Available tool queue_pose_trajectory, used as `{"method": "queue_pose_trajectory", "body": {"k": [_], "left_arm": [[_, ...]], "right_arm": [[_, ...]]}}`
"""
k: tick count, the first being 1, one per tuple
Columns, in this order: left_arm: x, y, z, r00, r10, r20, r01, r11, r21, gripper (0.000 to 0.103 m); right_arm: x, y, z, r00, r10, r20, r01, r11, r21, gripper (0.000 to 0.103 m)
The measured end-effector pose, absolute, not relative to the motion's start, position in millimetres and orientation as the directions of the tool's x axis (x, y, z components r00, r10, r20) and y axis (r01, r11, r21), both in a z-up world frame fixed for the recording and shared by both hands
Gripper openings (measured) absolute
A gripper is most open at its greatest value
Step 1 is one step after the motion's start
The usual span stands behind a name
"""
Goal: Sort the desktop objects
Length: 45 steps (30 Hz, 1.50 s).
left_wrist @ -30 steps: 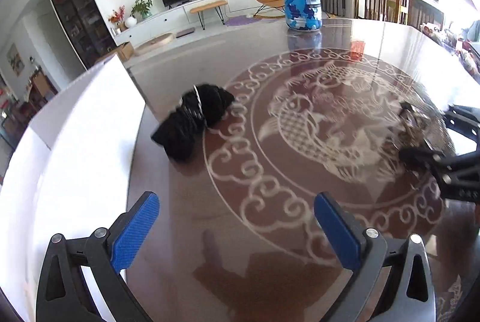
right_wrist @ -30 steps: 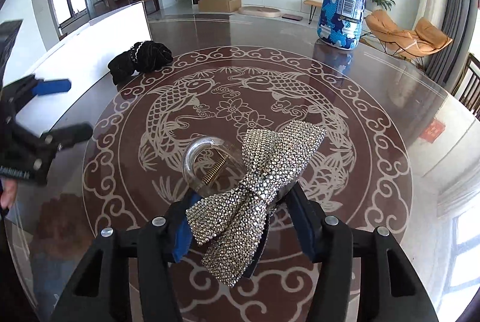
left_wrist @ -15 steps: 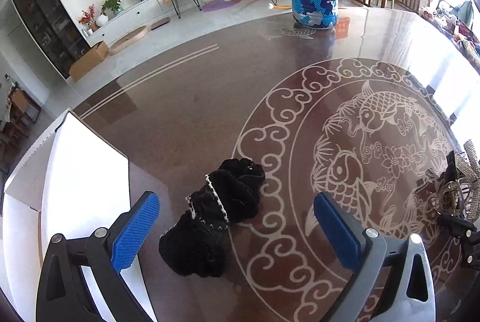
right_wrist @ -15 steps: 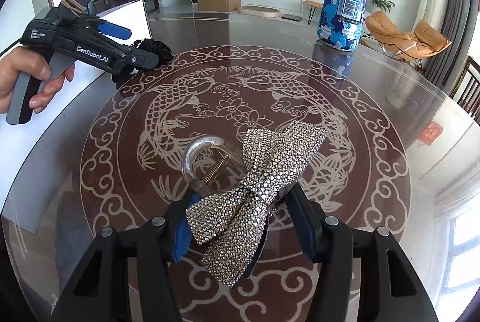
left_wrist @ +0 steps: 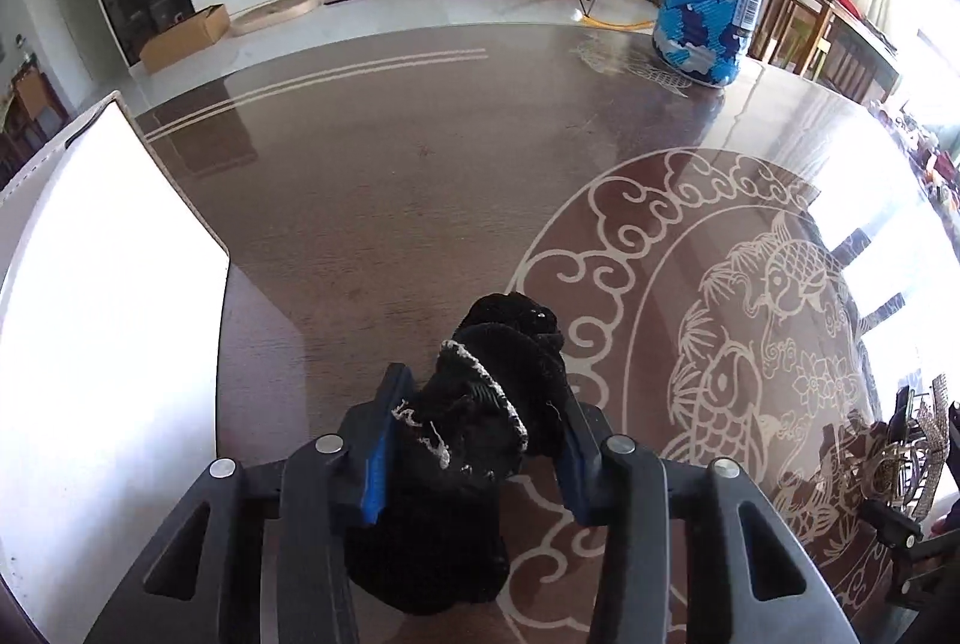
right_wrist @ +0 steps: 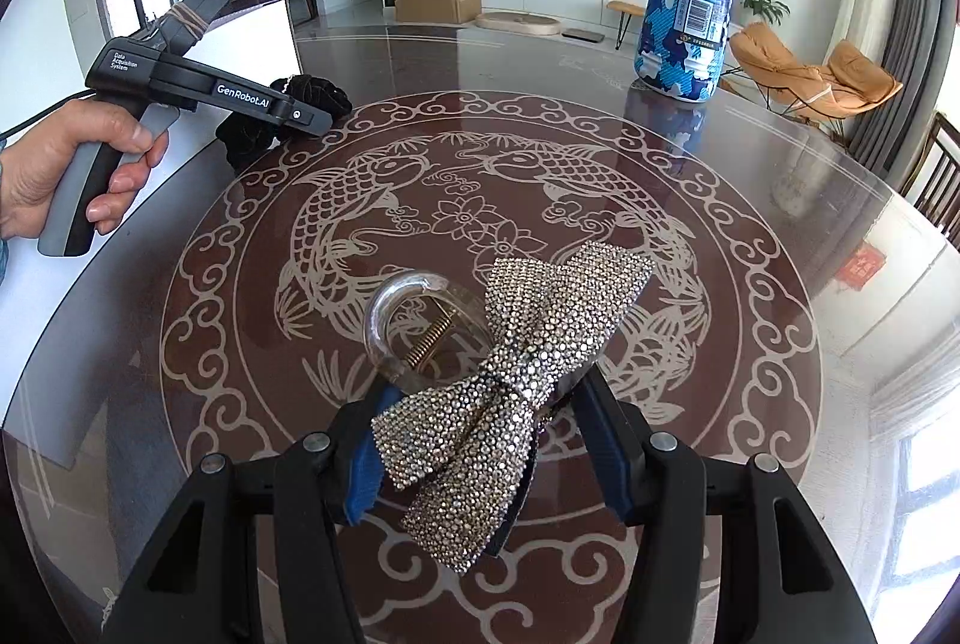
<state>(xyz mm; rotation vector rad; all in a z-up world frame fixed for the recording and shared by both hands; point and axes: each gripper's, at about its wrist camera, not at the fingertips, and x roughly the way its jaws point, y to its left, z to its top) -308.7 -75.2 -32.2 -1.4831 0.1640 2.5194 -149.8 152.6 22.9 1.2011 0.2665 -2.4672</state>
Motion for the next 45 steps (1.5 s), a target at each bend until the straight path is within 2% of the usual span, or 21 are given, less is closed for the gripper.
{"method": "queue_pose_trajectory", "body": {"k": [9, 18, 22, 33, 45], "left_arm": [[-253.6, -77.4, -35.6, -0.513, 0.044, -0.857, -0.082, -0.997, -0.002, 0.039], [-160.2, -54.0, -36.2, -0.532, -0.009, -0.847, -0.058, -0.997, 0.047, 0.039], [-133.9, -45.0, -37.1, -0.55, 0.011, -0.835, -0.027, -1.0, 0.004, 0.039], [-122.8, -42.6, -38.1, -0.586, 0.021, -0.81, -0.043, -0.999, 0.005, 0.04], [-118.2, -44.5, -41.6, -0.625, 0.023, -0.78, -0.035, -0.999, -0.002, 0.047]], "right_arm": [[-150.3, 152.6, 23.2, -0.563, -0.252, -0.787, 0.416, -0.909, -0.006, 0.058], [-149.9, 152.6, 23.3, -0.563, -0.252, -0.787, 0.415, -0.91, -0.006, 0.058], [-150.0, 152.8, 23.3, -0.563, -0.252, -0.787, 0.415, -0.91, -0.006, 0.058], [-150.0, 152.8, 23.3, -0.565, -0.25, -0.787, 0.414, -0.91, -0.008, 0.058], [-150.2, 152.9, 23.3, -0.565, -0.25, -0.786, 0.414, -0.91, -0.008, 0.058]]}}
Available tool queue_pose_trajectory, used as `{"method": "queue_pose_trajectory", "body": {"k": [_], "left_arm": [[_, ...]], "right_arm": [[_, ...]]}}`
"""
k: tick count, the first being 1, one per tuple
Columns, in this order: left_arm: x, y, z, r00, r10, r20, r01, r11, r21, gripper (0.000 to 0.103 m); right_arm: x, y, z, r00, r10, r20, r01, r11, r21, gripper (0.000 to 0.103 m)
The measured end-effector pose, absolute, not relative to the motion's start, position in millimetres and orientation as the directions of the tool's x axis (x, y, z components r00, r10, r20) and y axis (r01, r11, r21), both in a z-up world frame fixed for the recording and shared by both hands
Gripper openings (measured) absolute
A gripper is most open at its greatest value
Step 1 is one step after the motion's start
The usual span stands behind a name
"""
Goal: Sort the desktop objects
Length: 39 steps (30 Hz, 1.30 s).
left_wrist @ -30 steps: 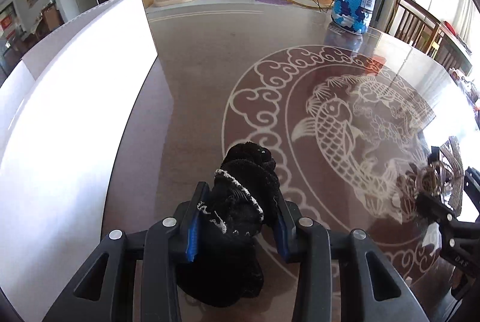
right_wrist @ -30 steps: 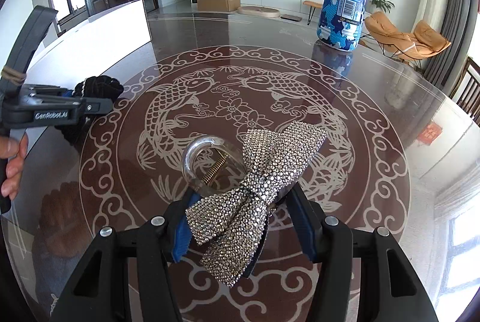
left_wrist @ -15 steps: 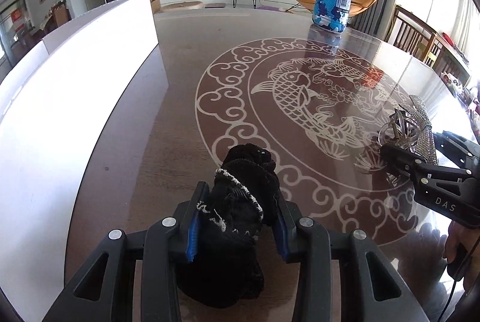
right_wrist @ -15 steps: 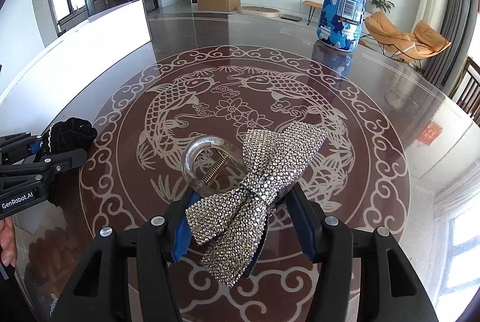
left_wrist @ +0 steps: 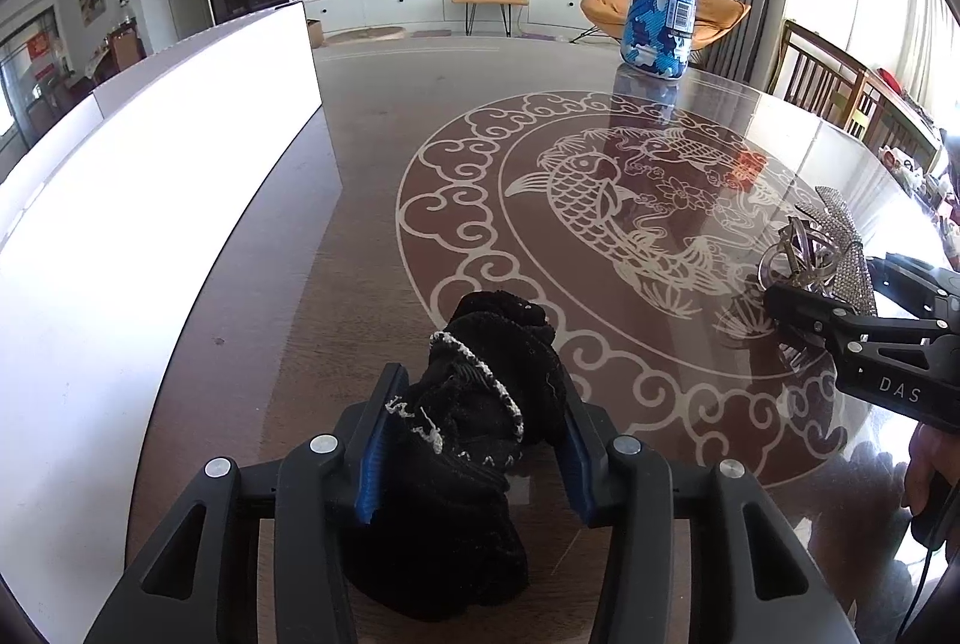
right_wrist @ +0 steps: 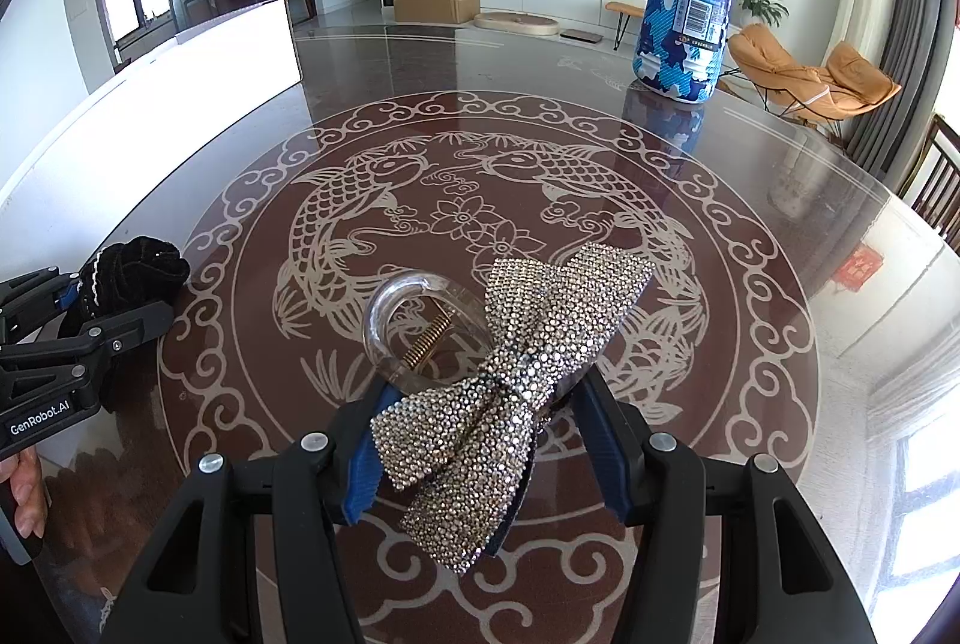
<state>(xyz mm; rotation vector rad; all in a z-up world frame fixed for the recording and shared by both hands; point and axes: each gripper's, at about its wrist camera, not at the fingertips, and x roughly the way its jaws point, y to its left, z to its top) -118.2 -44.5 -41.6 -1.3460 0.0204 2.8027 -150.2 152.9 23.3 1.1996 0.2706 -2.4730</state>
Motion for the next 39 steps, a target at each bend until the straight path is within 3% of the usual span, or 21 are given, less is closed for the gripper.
{"method": "queue_pose_trajectory", "body": {"k": [5, 10, 13, 23, 36, 39], "left_arm": [[-118.4, -47.2, -43.2, -0.619, 0.002, -0.786, -0.005, -1.0, 0.002, 0.062], [-117.8, -51.5, -42.6, -0.621, 0.016, -0.784, 0.002, -1.0, -0.021, 0.064], [-119.4, -47.4, -44.3, -0.609, 0.007, -0.793, -0.009, -1.0, -0.002, 0.078], [-120.7, -49.6, -45.8, -0.602, 0.005, -0.798, 0.002, -1.0, -0.007, 0.088], [-119.3, -48.7, -46.5, -0.598, -0.002, -0.801, -0.002, -1.0, 0.003, 0.091], [-120.3, -49.9, -47.7, -0.592, -0.004, -0.806, 0.003, -1.0, 0.002, 0.097]], "right_arm": [[-150.2, 152.9, 23.3, -0.565, -0.25, -0.786, 0.414, -0.91, -0.008, 0.058], [-150.4, 153.0, 23.3, -0.565, -0.249, -0.786, 0.413, -0.91, -0.009, 0.057], [-150.4, 152.9, 23.2, -0.566, -0.249, -0.786, 0.413, -0.911, -0.009, 0.057], [-150.5, 153.0, 23.1, -0.566, -0.248, -0.786, 0.413, -0.911, -0.009, 0.057], [-150.7, 153.1, 23.0, -0.566, -0.248, -0.786, 0.413, -0.911, -0.01, 0.057], [-150.7, 153.0, 23.0, -0.566, -0.248, -0.786, 0.412, -0.911, -0.01, 0.057]]}}
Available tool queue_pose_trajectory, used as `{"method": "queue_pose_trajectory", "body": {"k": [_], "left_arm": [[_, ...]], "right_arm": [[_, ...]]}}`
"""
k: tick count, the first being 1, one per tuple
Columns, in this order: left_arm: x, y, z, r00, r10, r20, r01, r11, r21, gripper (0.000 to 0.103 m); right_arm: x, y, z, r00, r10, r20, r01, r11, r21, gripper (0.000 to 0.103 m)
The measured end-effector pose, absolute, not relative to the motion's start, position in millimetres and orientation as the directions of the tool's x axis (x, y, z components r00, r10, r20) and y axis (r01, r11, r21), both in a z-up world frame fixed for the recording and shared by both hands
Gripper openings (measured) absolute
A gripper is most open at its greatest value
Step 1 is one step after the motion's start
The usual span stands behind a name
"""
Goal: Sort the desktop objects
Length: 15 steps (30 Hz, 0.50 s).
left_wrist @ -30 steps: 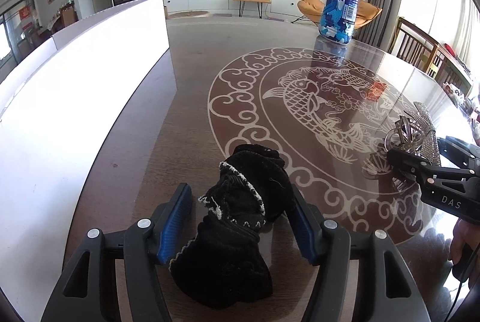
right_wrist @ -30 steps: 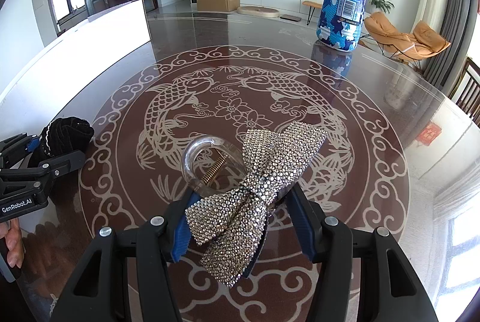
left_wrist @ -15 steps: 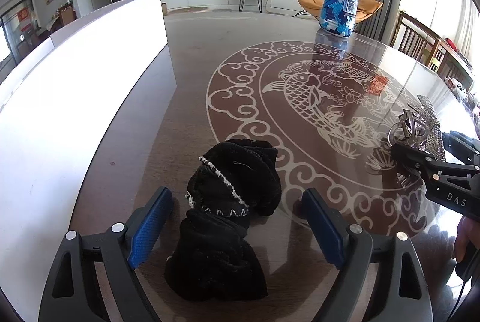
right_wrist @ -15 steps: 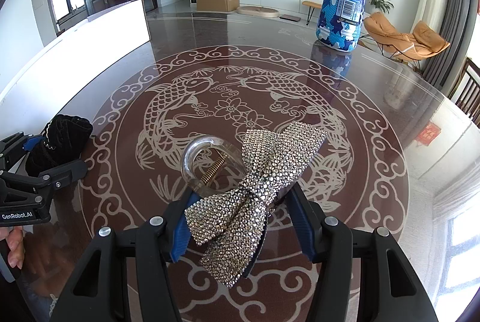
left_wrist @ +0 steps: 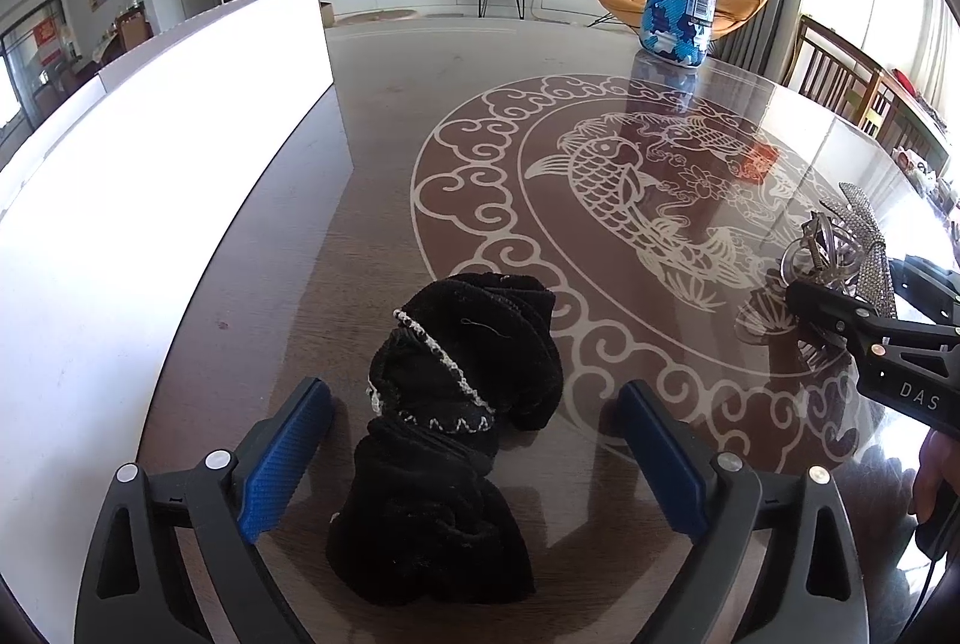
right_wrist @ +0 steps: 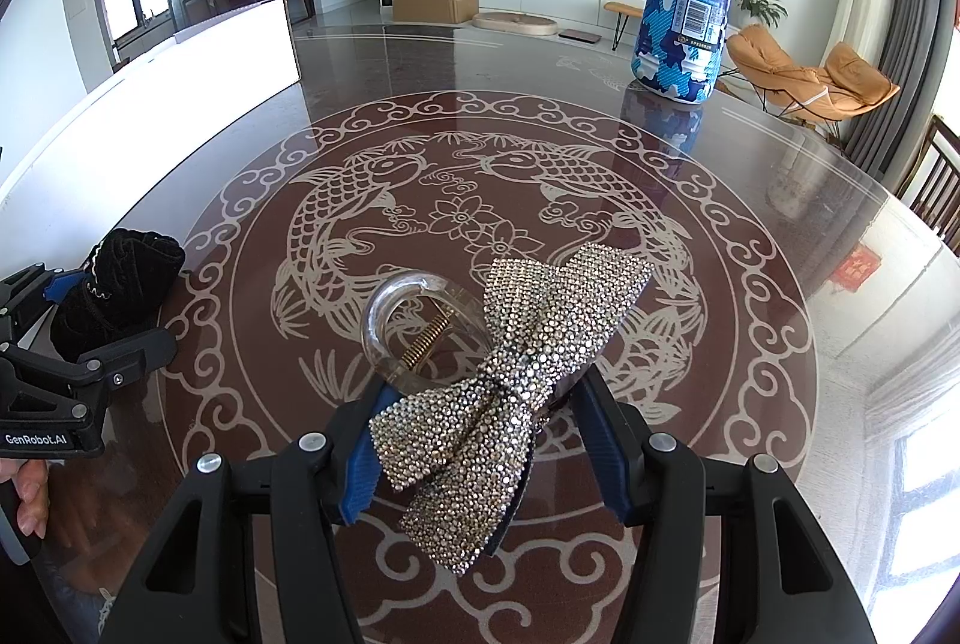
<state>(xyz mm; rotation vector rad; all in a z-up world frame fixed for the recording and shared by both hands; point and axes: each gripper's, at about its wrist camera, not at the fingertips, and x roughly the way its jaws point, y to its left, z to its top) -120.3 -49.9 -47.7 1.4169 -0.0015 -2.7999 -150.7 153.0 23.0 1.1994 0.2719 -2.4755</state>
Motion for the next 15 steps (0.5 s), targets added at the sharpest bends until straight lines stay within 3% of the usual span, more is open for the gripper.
{"method": "queue_pose_trajectory", "body": {"k": [15], "left_arm": [[-119.7, -50.9, -47.7, -0.591, 0.011, -0.807, 0.0, -1.0, -0.014, 0.102]], "right_arm": [[-152.6, 156.3, 23.3, -0.569, -0.242, -0.786, 0.397, -0.918, -0.005, 0.059]]}}
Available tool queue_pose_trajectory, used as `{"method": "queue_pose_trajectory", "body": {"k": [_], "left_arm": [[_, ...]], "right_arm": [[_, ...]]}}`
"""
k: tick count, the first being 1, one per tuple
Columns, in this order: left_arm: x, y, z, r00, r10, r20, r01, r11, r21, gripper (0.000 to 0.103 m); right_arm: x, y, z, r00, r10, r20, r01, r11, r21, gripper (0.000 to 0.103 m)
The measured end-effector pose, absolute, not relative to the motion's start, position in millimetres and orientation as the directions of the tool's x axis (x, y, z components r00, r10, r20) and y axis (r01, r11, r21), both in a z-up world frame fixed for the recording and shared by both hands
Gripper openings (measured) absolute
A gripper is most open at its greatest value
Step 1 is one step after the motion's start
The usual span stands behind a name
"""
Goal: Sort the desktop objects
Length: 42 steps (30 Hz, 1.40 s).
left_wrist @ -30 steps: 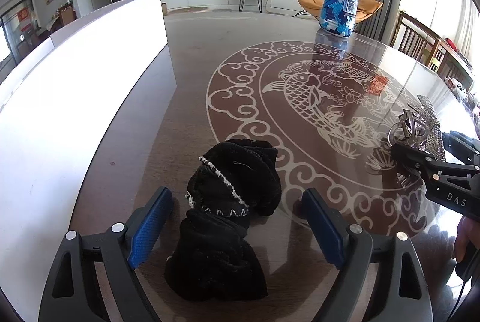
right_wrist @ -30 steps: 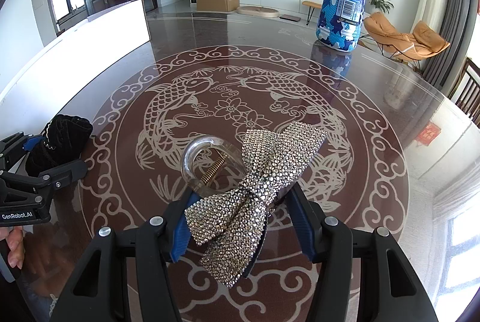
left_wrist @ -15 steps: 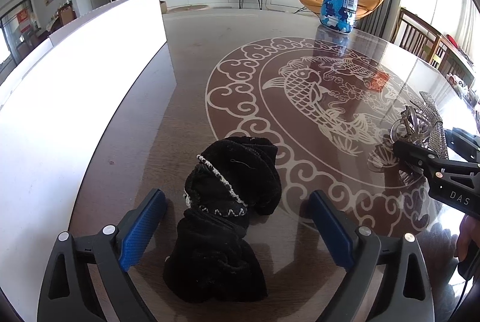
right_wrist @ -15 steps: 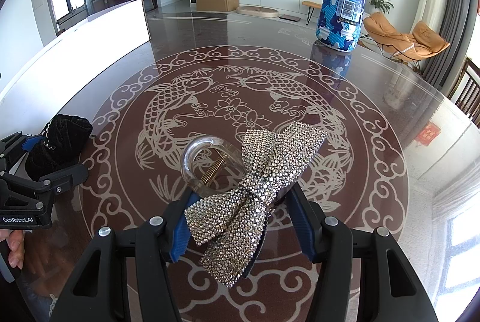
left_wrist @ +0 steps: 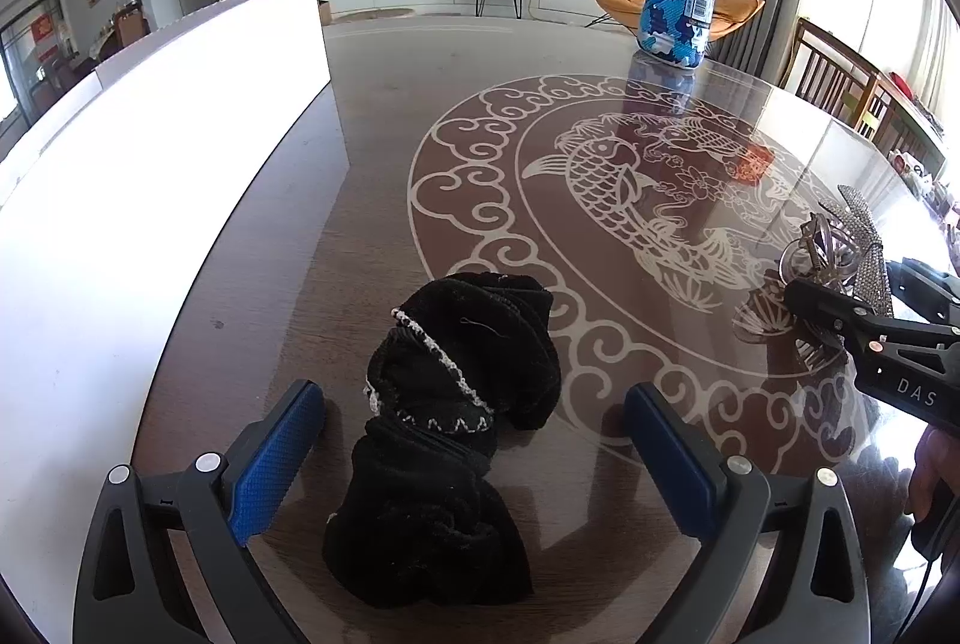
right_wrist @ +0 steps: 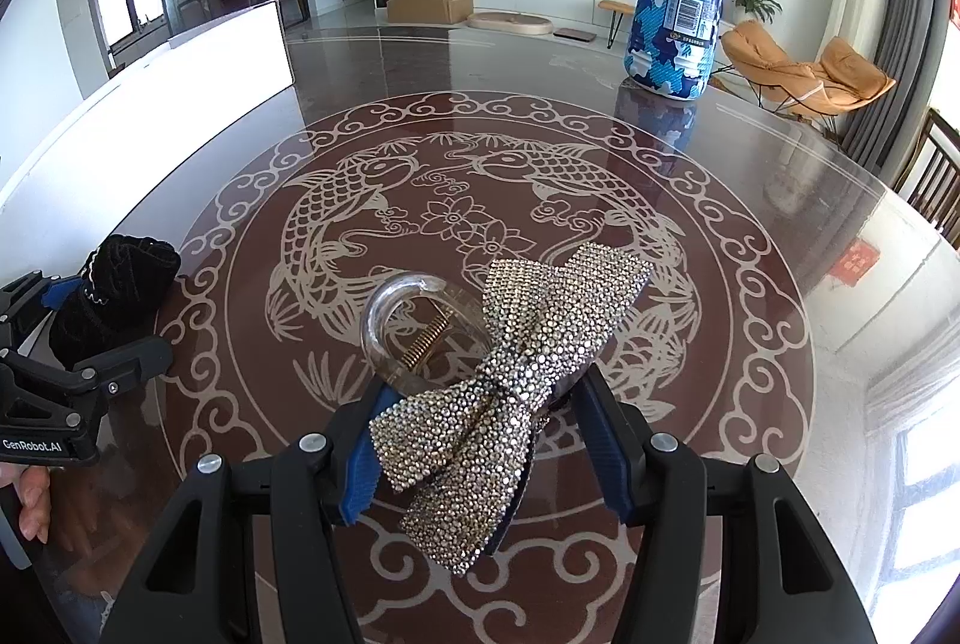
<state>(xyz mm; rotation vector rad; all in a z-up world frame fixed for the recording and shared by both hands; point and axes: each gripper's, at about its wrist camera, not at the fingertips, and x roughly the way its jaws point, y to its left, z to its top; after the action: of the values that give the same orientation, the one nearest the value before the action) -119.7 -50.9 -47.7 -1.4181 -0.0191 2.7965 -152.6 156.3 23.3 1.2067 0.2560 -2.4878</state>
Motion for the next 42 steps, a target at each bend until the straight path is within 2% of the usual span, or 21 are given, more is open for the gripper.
{"method": "queue_pose_trajectory", "body": {"k": [7, 10, 13, 16, 21, 24, 25, 26, 28, 30, 35, 36, 37, 42], "left_arm": [[-121.7, -50.4, -48.6, -0.588, 0.006, -0.809, 0.001, -1.0, -0.008, 0.102], [-122.5, -49.0, -49.3, -0.584, -0.003, -0.811, 0.0, -1.0, 0.003, 0.103], [-122.4, -49.2, -49.7, -0.583, 0.0, -0.813, -0.005, -1.0, 0.004, 0.103], [-122.8, -49.5, -49.7, -0.578, 0.009, -0.816, -0.016, -1.0, 0.0, 0.103], [-131.8, -51.4, -48.3, -0.533, 0.047, -0.845, -0.093, -0.996, 0.003, 0.103], [-139.8, -55.7, -46.6, -0.477, 0.041, -0.878, -0.091, -0.996, 0.003, 0.103], [-138.2, -58.7, -44.5, -0.492, 0.031, -0.87, -0.073, -0.997, 0.005, 0.092], [-134.6, -61.2, -40.5, -0.519, 0.03, -0.854, -0.063, -0.998, 0.003, 0.064], [-128.8, -65.5, -35.4, -0.536, 0.041, -0.843, -0.061, -0.998, -0.01, 0.035], [-120.2, -71.6, -33.1, -0.544, 0.091, -0.834, -0.063, -0.996, -0.067, 0.034], [-82.9, -76.6, -15.8, -0.607, 0.135, -0.783, -0.073, -0.991, -0.114, 0.034], [-76.7, -77.4, -12.7, -0.614, 0.143, -0.776, -0.073, -0.99, -0.124, 0.034], [-71.4, -79.0, -9.2, -0.62, 0.149, -0.771, -0.072, -0.988, -0.133, 0.034], [-53.6, -86.3, 14.6, -0.644, 0.17, -0.746, -0.062, -0.983, -0.17, 0.034]], "right_arm": [[-154.4, 158.9, 23.1, -0.569, -0.235, -0.788, 0.386, -0.923, -0.003, 0.064], [-156.5, 164.2, 22.7, -0.561, -0.256, -0.787, 0.38, -0.924, 0.029, 0.071], [-160.2, 178.8, 23.7, -0.543, -0.333, -0.771, 0.376, -0.917, 0.132, 0.083], [-164.1, 193.5, 24.6, -0.528, -0.393, -0.753, 0.347, -0.909, 0.231, 0.084], [-174.2, 183.1, 27.9, -0.469, -0.387, -0.794, 0.308, -0.914, 0.264, 0.087], [-181.8, 172.7, 28.3, -0.462, -0.323, -0.826, 0.262, -0.939, 0.221, 0.086], [-182.4, 170.9, 29.9, -0.469, -0.304, -0.829, 0.258, -0.945, 0.201, 0.071], [-180.5, 169.3, 33.1, -0.481, -0.292, -0.827, 0.261, -0.948, 0.184, 0.068], [-177.0, 168.6, 36.7, -0.486, -0.259, -0.835, 0.26, -0.955, 0.146, 0.066], [-168.7, 171.8, 40.9, -0.483, -0.27, -0.833, 0.273, -0.95, 0.15, 0.066], [-137.2, 180.5, 63.2, -0.491, -0.318, -0.811, 0.334, -0.929, 0.162, 0.065], [-131.5, 180.4, 65.0, -0.483, -0.323, -0.813, 0.347, -0.924, 0.161, 0.065], [-127.2, 179.6, 65.0, -0.472, -0.326, -0.819, 0.36, -0.919, 0.159, 0.061], [-105.8, 162.7, 71.1, -0.45, -0.335, -0.827, 0.416, -0.899, 0.138, 0.061]]}}
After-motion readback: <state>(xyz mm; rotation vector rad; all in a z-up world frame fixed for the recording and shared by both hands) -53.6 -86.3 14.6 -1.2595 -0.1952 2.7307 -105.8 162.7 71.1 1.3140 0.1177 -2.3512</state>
